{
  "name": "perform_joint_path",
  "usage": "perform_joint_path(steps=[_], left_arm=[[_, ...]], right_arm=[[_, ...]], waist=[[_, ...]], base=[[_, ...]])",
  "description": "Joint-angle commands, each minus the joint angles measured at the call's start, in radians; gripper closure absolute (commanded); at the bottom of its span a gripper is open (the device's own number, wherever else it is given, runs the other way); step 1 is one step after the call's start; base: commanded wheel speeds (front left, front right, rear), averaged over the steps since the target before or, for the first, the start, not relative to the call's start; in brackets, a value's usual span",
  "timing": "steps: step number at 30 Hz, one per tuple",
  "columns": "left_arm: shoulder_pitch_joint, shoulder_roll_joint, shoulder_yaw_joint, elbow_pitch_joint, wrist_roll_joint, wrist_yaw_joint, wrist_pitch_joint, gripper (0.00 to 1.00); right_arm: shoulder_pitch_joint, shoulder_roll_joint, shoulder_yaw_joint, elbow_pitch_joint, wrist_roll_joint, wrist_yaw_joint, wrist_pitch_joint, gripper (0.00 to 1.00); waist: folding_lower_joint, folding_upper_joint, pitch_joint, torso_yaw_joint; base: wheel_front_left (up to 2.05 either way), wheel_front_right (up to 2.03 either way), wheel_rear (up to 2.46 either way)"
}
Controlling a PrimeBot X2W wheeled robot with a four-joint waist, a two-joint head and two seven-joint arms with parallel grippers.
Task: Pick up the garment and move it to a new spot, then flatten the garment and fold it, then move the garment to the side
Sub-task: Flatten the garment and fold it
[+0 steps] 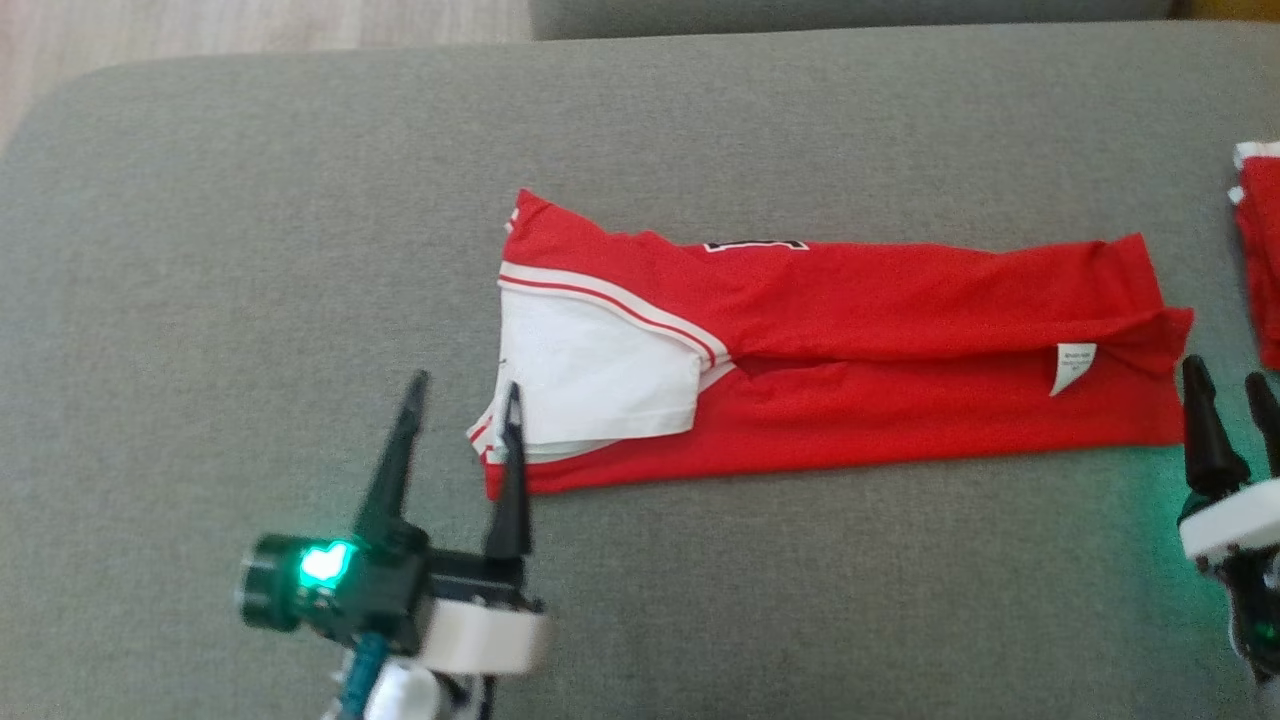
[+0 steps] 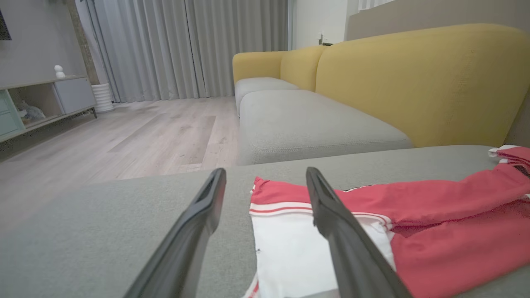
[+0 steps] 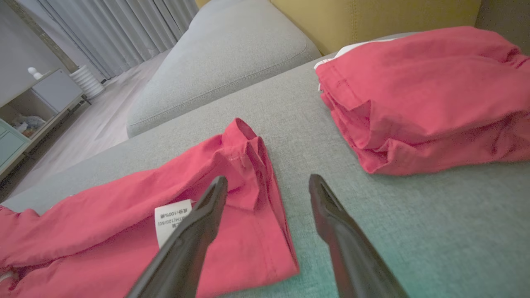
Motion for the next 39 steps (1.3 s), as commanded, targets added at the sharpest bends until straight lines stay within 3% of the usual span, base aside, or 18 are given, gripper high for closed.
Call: perform_joint_path(steps=[1,5,11,20,21,22,23,24,30,39], left_arm=[[0.003,-0.029,0.060,-0.036,0.042,-0.022,-0.008,0.00],[0.059,-0.115,0.093,-0.023,0.114,-0.089,-0.008,0.00],[0.091,-0.190,0.151,-0.006,0.196,-0.172,-0.008,0.00],[0.147,-0.246,0.243,-0.023,0.278,-0.231,-0.008,0.00],[0.152,-0.251,0.250,-0.023,0.283,-0.238,-0.008,0.00],[0.157,-0.256,0.256,-0.023,0.288,-0.244,-0.008,0.00],[0.161,-0.260,0.261,-0.022,0.292,-0.250,-0.008,0.00],[0.165,-0.264,0.266,-0.022,0.297,-0.256,-0.008,0.00],[0.179,-0.282,0.297,-0.022,0.319,-0.283,-0.008,0.00],[0.185,-0.296,0.326,-0.017,0.341,-0.313,-0.008,0.00]], right_arm=[[-0.052,-0.007,-0.012,-0.003,-0.029,-0.001,0.013,0.00],[-0.137,0.016,-0.057,0.078,-0.099,-0.001,0.047,0.00],[-0.195,0.025,-0.098,0.246,-0.205,-0.001,0.085,0.00],[-0.147,0.072,-0.105,0.305,-0.142,-0.001,0.200,0.00],[-0.143,0.071,-0.105,0.302,-0.139,-0.001,0.210,0.15],[-0.140,0.070,-0.106,0.299,-0.137,-0.001,0.216,0.51],[-0.139,0.070,-0.107,0.295,-0.133,-0.001,0.220,0.93],[-0.137,0.070,-0.108,0.291,-0.128,-0.001,0.222,1.00],[-0.137,0.027,-0.143,0.253,-0.127,-0.001,0.198,1.00],[-0.171,-0.120,-0.248,0.079,-0.121,-0.001,0.277,1.00]], waist=[[0.0001,-0.0001,-0.009,0.015],[0.0001,-0.0001,-0.014,0.044],[0.0001,-0.0001,-0.024,0.090],[0.0001,-0.0001,-0.040,0.109],[0.0001,-0.0001,-0.043,0.109],[0.0001,-0.0001,-0.045,0.110],[0.0001,-0.0001,-0.046,0.110],[0.0001,-0.0001,-0.048,0.110],[0.0001,-0.0001,-0.046,0.092],[0.0001,-0.0001,-0.048,0.035]], base=[[0.00,0.00,0.00],[0.00,0.00,0.00],[0.00,0.00,0.00],[0.00,0.00,0.00],[0.00,0.00,0.00],[0.00,0.00,0.00],[0.00,0.00,0.00],[0.00,0.00,0.00],[0.00,0.00,0.00],[0.00,0.00,0.00]])
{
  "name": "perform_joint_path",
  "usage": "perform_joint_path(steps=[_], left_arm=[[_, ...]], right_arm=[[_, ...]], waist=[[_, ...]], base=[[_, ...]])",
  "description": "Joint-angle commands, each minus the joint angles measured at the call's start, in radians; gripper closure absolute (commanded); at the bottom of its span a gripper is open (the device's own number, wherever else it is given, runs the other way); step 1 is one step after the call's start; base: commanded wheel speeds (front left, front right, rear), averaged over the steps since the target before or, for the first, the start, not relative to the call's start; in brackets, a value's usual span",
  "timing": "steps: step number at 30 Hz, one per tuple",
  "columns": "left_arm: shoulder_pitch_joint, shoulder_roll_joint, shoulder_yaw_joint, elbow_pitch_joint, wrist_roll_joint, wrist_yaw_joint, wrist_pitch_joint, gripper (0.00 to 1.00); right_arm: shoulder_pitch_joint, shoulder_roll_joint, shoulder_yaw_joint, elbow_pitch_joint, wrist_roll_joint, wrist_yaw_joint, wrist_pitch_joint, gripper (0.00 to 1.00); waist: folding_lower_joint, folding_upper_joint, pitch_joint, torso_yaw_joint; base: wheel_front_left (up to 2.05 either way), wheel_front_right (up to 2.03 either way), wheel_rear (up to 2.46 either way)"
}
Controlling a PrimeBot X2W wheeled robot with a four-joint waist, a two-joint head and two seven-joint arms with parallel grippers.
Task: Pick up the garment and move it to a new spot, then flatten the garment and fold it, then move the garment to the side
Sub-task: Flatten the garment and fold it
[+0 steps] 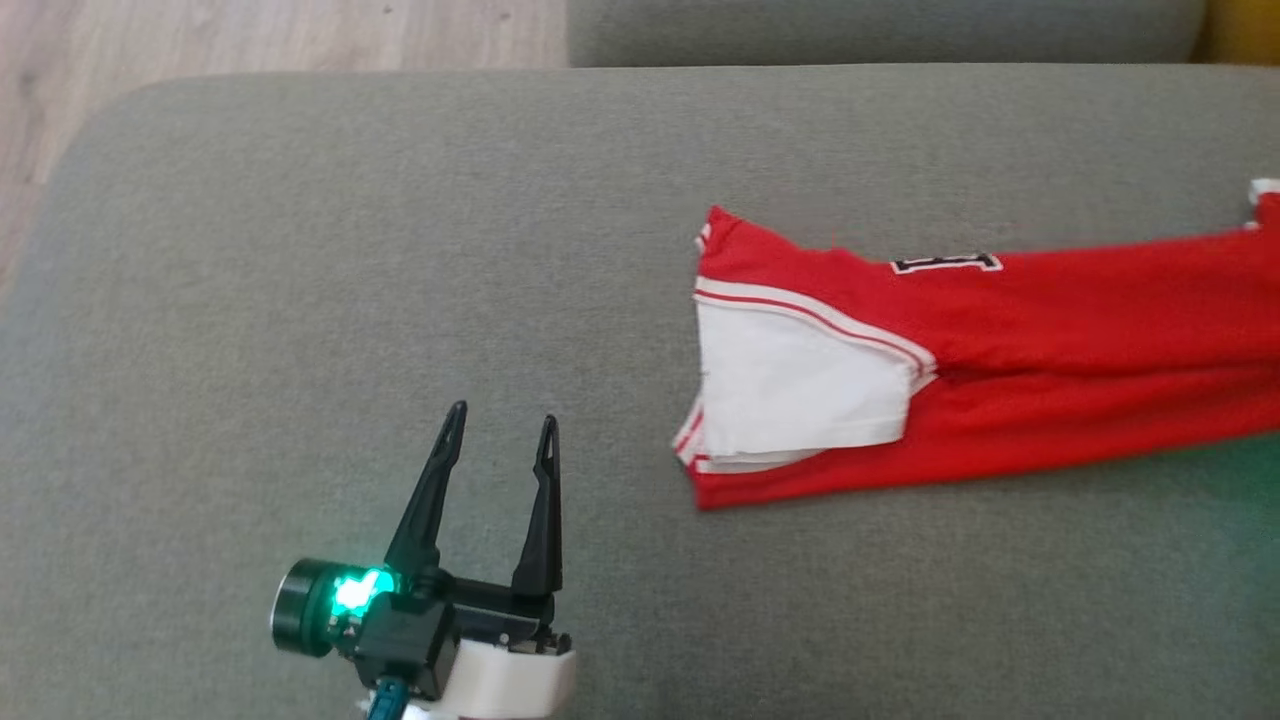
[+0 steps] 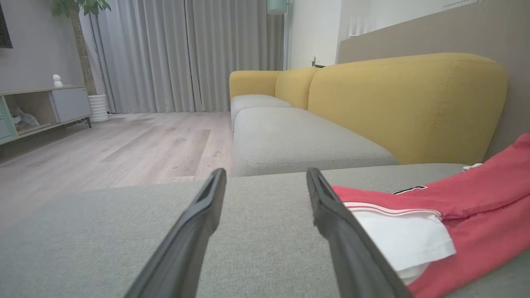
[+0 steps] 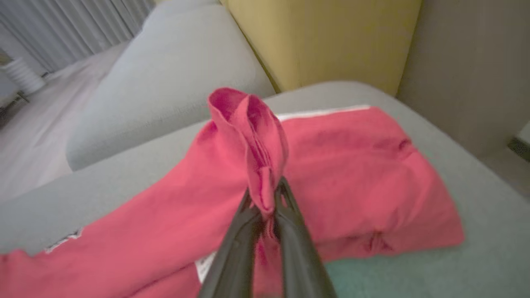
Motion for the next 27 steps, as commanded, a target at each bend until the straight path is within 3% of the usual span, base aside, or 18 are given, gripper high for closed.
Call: perform_joint_path(steps=[1,5,9,13,17,24,25,26,27], left_arm=[[-0.012,-0.011,0.039,-0.028,0.015,-0.003,-0.005,0.00],[-0.008,-0.015,0.045,-0.023,0.020,-0.012,-0.005,0.00],[-0.012,-0.019,0.046,-0.020,0.018,-0.018,-0.005,0.00],[-0.020,-0.021,0.040,-0.012,0.013,-0.024,-0.005,0.00],[-0.030,-0.023,0.035,-0.005,0.006,-0.029,-0.005,0.00],[-0.041,-0.023,0.024,0.003,-0.011,-0.029,-0.005,0.00],[-0.042,-0.023,0.022,0.003,-0.014,-0.026,-0.005,0.00],[-0.043,-0.023,0.021,0.003,-0.017,-0.024,-0.005,0.00],[-0.043,-0.023,0.019,0.004,-0.019,-0.023,-0.005,0.00]], right_arm=[[-0.030,-0.043,0.000,-0.106,0.011,-0.001,0.032,1.00],[-0.050,0.014,-0.003,-0.313,0.080,-0.001,0.131,1.00],[-0.046,0.127,0.041,-0.529,0.137,-0.001,0.226,1.00],[-0.044,0.266,0.124,-0.655,0.133,-0.001,0.280,1.00],[-0.049,0.377,0.237,-0.655,0.102,-0.001,0.299,1.00],[-0.024,0.430,0.403,-0.517,0.038,-0.001,0.274,1.00],[-0.019,0.433,0.425,-0.491,0.033,-0.001,0.266,0.79],[-0.015,0.436,0.442,-0.465,0.027,-0.001,0.252,0.28],[-0.014,0.437,0.459,-0.442,0.019,-0.001,0.235,0.00]], waist=[[-0.0001,-0.0001,-0.004,-0.017],[-0.0001,-0.0001,-0.008,-0.030],[-0.0001,-0.0001,-0.007,-0.033],[-0.0001,-0.0001,-0.004,-0.023],[-0.0001,-0.0001,0.000,-0.001],[-0.0001,-0.0001,0.010,0.041],[-0.0001,-0.0001,0.012,0.047],[-0.0001,-0.0001,0.013,0.051],[-0.0001,-0.0001,0.014,0.055]], base=[[0.00,0.00,0.00],[0.00,0.00,0.00],[0.00,0.00,0.00],[0.00,0.00,0.00],[0.00,0.00,0.00],[0.00,0.00,0.00],[0.00,0.00,0.00],[0.00,0.00,0.00],[0.00,0.00,0.00]])
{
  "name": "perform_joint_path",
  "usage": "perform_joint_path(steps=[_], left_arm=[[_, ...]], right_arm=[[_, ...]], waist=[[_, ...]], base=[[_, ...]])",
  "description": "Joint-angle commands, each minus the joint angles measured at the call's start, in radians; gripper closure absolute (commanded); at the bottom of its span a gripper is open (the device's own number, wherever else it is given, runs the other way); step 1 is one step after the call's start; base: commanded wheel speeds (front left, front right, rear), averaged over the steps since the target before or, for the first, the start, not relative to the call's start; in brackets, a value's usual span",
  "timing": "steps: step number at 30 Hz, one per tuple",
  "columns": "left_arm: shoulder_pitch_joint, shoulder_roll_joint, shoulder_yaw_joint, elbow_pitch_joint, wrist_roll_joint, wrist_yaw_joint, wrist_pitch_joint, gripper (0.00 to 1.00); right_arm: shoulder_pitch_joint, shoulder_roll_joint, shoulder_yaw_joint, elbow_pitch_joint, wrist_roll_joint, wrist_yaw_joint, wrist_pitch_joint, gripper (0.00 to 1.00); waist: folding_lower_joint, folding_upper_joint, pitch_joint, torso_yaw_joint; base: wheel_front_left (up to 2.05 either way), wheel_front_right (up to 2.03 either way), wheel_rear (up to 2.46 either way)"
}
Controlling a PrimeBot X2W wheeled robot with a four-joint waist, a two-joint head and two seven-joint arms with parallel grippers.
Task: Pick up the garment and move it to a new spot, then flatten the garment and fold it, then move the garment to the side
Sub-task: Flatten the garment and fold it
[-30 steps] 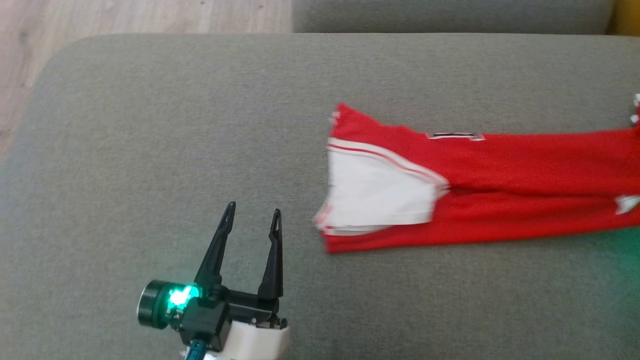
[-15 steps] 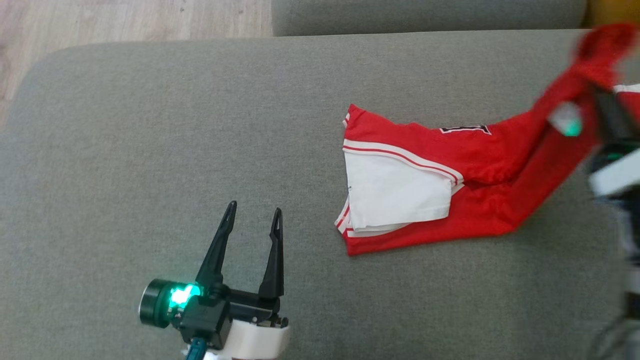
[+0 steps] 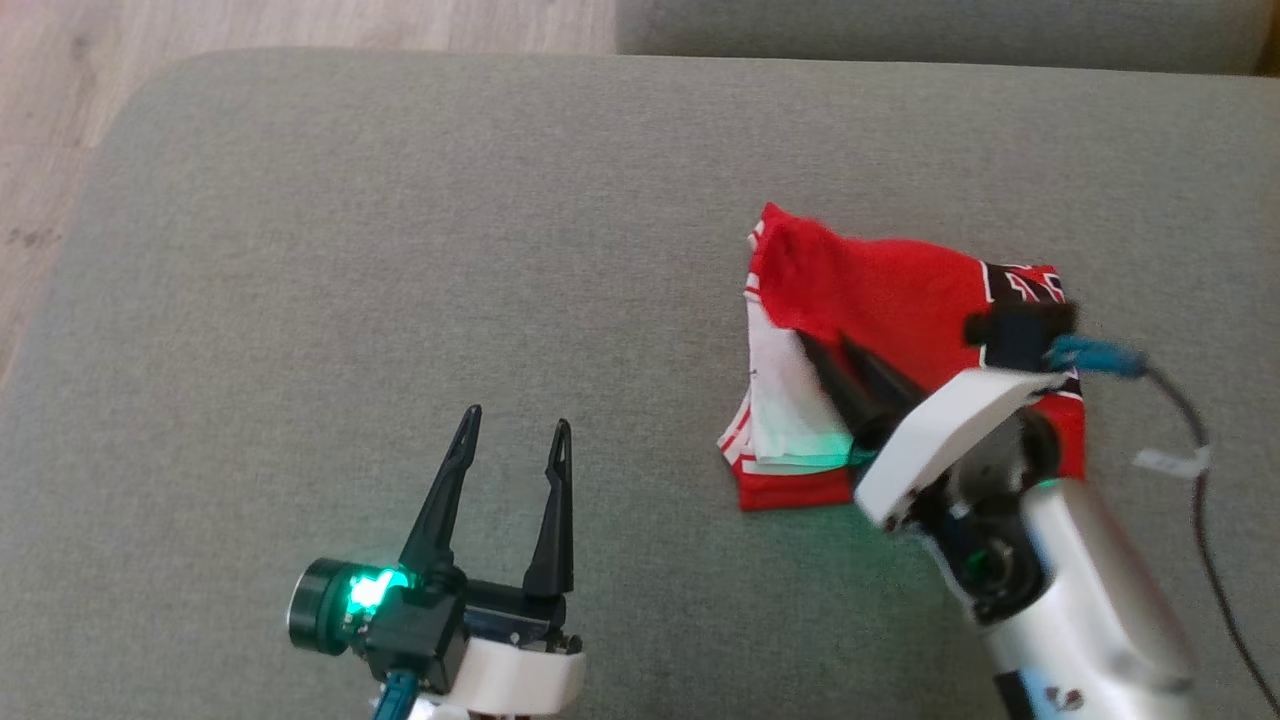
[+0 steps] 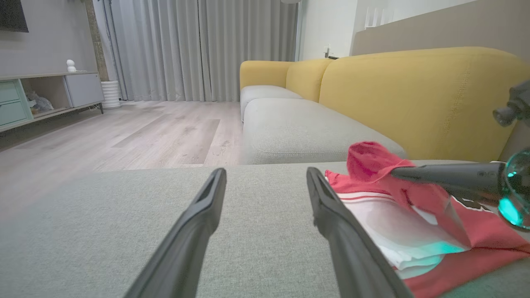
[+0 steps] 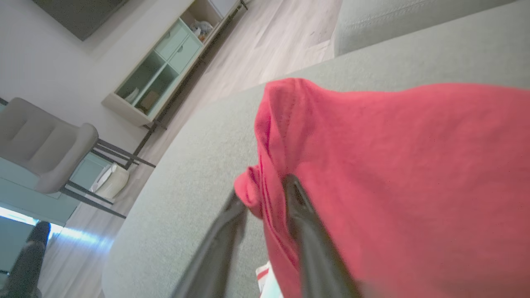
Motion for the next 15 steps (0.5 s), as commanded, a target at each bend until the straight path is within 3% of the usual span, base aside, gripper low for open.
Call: perform_joint_path(steps=[1,4,8,15], left_arm=[[-0.037,-0.008,0.020,-0.028,-0.008,0.006,-0.005,0.00],[-0.038,-0.008,0.016,-0.025,-0.014,0.013,-0.005,0.00],[-0.026,-0.008,0.022,-0.024,-0.017,0.022,-0.005,0.00],[0.023,-0.008,0.052,-0.017,-0.026,0.027,-0.005,0.00]], right_arm=[[-0.021,0.014,0.039,-0.027,-0.004,-0.001,-0.026,0.00],[-0.018,0.016,0.072,-0.014,0.064,-0.001,-0.101,0.00],[-0.021,0.014,0.038,-0.037,0.090,-0.001,-0.212,0.00],[0.072,-0.127,-0.051,-0.120,0.043,-0.001,-0.428,0.00]], waist=[[-0.0001,0.0000,0.002,0.008],[-0.0001,0.0000,-0.005,0.013],[-0.0001,0.0000,-0.034,0.001],[-0.0001,0.0000,-0.114,-0.044]], base=[[0.00,0.00,0.00],[0.00,0.00,0.00],[0.00,0.00,0.00],[0.00,0.00,0.00]])
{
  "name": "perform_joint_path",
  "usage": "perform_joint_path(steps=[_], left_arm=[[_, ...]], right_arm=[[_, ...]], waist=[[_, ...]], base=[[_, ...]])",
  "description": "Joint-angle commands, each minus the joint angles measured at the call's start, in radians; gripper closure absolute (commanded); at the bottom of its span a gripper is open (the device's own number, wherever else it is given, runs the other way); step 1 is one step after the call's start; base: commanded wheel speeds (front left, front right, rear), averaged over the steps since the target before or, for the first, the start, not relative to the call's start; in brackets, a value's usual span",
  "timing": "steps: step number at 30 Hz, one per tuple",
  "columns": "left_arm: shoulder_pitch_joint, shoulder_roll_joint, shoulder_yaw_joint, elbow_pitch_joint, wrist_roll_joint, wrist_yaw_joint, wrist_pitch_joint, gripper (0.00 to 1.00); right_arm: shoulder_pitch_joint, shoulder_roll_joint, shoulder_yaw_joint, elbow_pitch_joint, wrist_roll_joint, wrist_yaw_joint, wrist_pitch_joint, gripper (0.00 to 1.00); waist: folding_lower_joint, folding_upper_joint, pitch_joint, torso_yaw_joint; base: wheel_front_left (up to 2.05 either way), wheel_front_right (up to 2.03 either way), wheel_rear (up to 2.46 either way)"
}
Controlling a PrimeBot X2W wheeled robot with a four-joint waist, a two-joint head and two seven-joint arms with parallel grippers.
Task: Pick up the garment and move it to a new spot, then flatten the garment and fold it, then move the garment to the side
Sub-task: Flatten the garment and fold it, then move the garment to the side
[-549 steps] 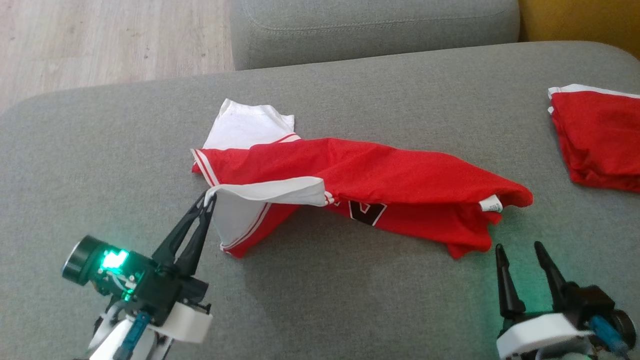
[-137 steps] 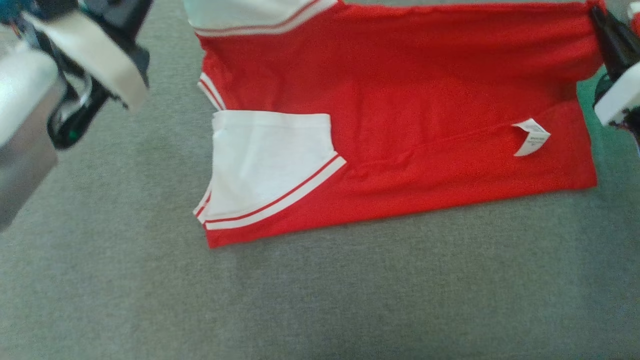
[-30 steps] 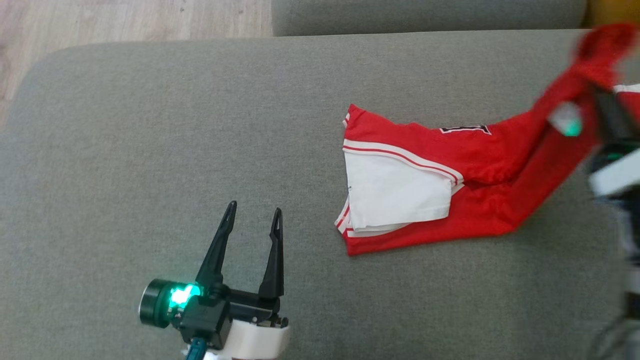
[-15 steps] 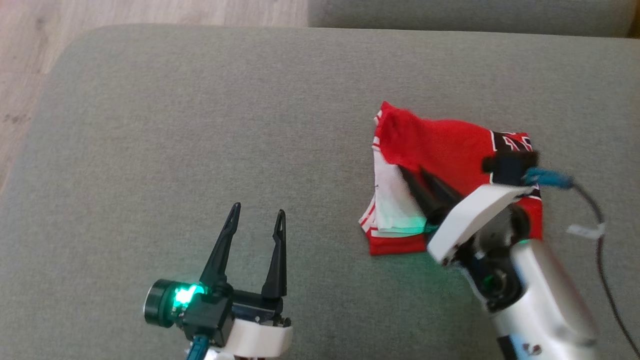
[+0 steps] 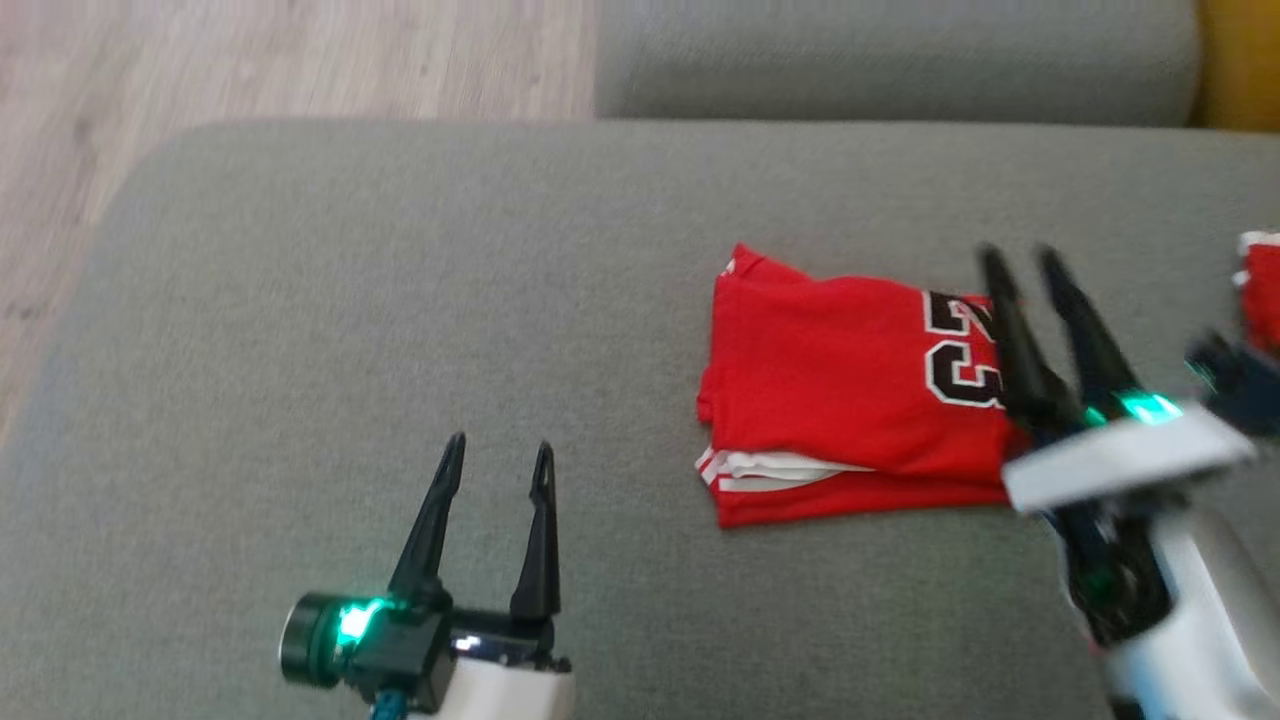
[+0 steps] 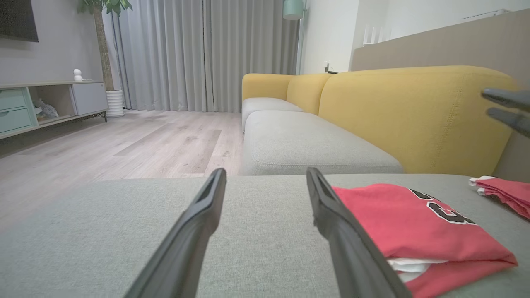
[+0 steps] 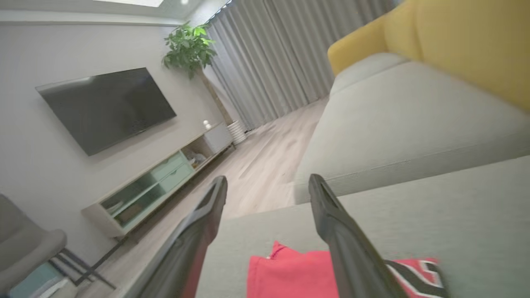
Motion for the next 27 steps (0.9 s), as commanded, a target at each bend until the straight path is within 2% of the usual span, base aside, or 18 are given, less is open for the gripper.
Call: perform_joint_path(steps=[1,3,6,9,13,16,27], left_arm=[[-0.003,-0.007,0.041,-0.024,-0.002,0.007,-0.005,0.00],[0.013,-0.007,0.053,-0.022,-0.002,0.006,-0.005,0.00],[0.041,-0.007,0.072,-0.023,-0.005,0.006,-0.005,0.00],[0.064,-0.007,0.085,-0.025,-0.003,0.004,-0.005,0.00],[0.090,-0.007,0.102,-0.010,0.023,0.014,-0.005,0.00],[0.106,-0.007,0.114,0.003,0.034,0.026,-0.005,0.00],[0.155,-0.007,0.152,0.031,0.022,0.049,-0.005,0.00]], right_arm=[[0.022,-0.024,0.012,-0.034,-0.018,-0.001,-0.041,0.00],[0.071,-0.054,0.013,-0.023,-0.045,-0.001,-0.105,0.00],[0.140,-0.060,0.040,0.024,-0.061,-0.001,-0.184,0.00],[0.188,-0.068,0.081,0.096,-0.160,-0.001,-0.221,0.00],[0.221,-0.026,0.058,0.135,-0.330,-0.001,-0.228,0.00],[0.256,0.016,0.014,0.129,-0.410,-0.001,-0.228,0.00],[0.324,0.081,-0.054,0.117,-0.480,-0.001,-0.228,0.00]], waist=[[0.0000,0.0000,-0.034,-0.025],[0.0000,0.0000,-0.055,-0.038],[0.0000,0.0000,-0.083,-0.056],[0.0000,0.0000,-0.099,-0.065],[0.0000,0.0000,-0.115,-0.069],[0.0000,0.0000,-0.128,-0.065],[0.0000,0.0000,-0.167,-0.051]], base=[[0.00,0.00,0.00],[0.00,0.00,0.00],[0.00,0.00,0.00],[0.00,0.00,0.00],[0.00,0.00,0.00],[0.00,0.00,0.00],[0.00,0.00,0.00]])
